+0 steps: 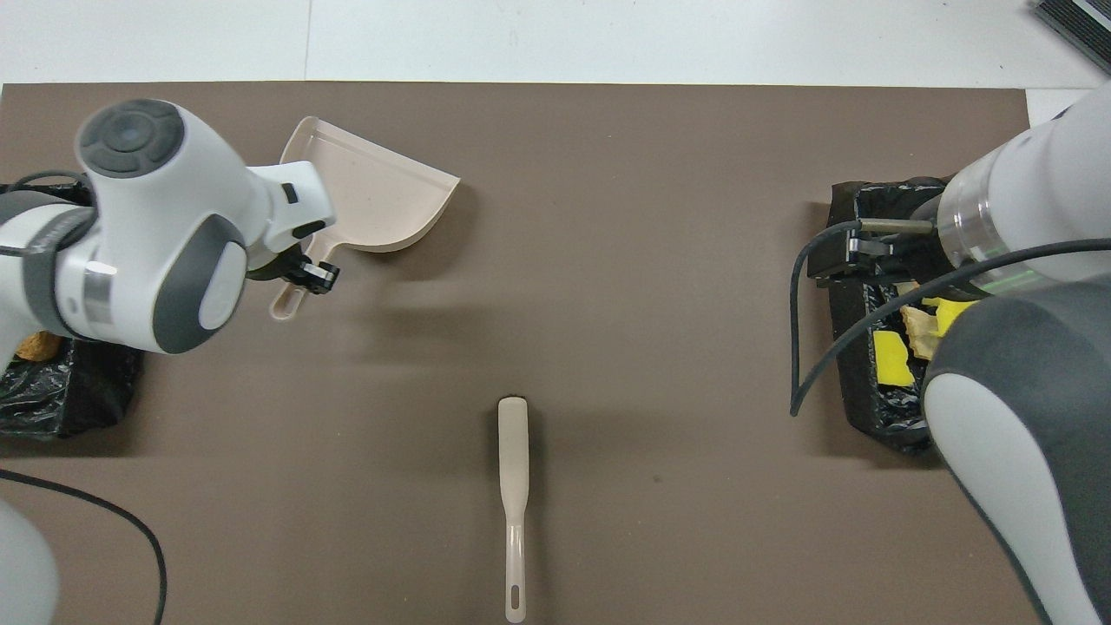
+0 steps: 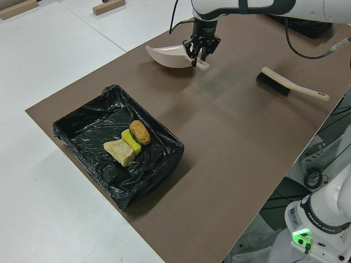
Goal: Sweep and dump trash in bin
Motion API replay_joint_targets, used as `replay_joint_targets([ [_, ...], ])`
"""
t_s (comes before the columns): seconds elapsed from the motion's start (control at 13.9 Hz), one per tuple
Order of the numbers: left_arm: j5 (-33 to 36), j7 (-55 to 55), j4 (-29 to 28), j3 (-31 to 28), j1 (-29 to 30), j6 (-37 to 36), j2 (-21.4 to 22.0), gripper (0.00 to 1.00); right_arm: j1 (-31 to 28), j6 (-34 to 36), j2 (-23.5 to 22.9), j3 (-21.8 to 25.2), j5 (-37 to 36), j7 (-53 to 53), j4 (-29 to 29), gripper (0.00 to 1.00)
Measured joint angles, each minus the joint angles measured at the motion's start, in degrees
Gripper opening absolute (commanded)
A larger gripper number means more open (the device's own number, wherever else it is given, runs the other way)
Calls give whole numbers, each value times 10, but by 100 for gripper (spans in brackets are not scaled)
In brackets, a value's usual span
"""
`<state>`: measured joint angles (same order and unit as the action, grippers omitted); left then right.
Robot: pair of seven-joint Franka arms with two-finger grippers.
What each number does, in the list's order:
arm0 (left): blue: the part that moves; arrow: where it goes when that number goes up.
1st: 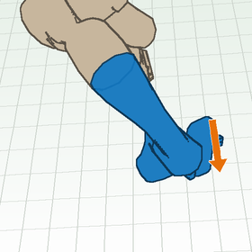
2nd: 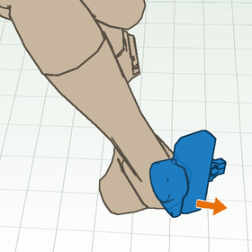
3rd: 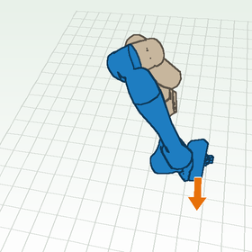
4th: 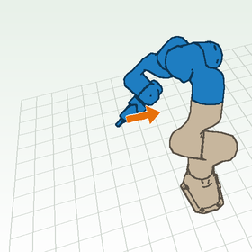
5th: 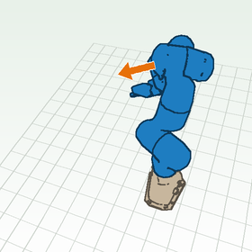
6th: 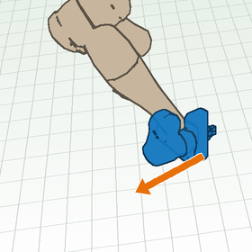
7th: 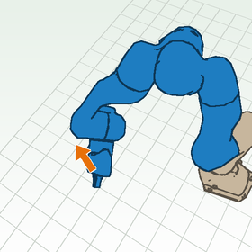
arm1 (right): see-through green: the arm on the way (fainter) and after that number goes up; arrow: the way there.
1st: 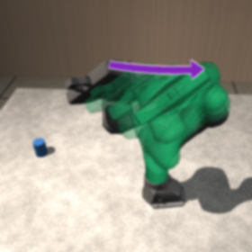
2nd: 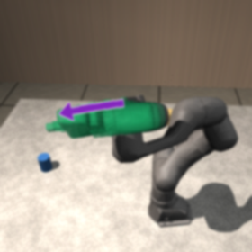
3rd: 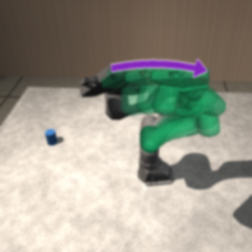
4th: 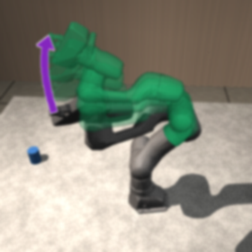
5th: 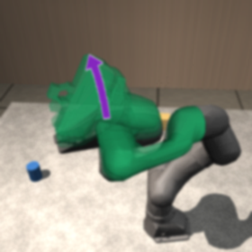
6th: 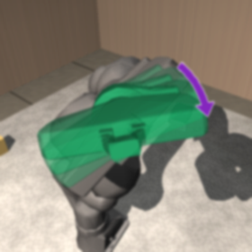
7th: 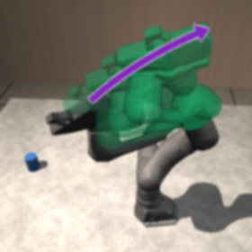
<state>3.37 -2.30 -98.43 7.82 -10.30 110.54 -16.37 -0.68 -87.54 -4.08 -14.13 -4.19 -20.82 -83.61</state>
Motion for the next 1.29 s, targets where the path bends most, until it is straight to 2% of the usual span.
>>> replay_joint_targets([
  [0.29,-44,159,-1,0,-84,57,-18,0,-6,1,1,1,0,3,6,100],
  [0.72,-65,270,3,-1,-165,112,-57,0,-19,16,14,21,12,46,-1,100],
  [0.79,-64,283,3,-1,-175,123,-66,16,-19,16,18,24,13,46,-7,100],
  [0.86,-64,294,5,-2,-183,130,-73,91,-19,16,25,26,13,46,-17,100],
  [0.93,-64,301,7,-4,-185,131,-74,100,-19,16,32,27,14,46,-28,100],
  [1.29,-64,315,27,-25,-149,95,-44,100,-19,10,52,31,18,57,-54,100],
])
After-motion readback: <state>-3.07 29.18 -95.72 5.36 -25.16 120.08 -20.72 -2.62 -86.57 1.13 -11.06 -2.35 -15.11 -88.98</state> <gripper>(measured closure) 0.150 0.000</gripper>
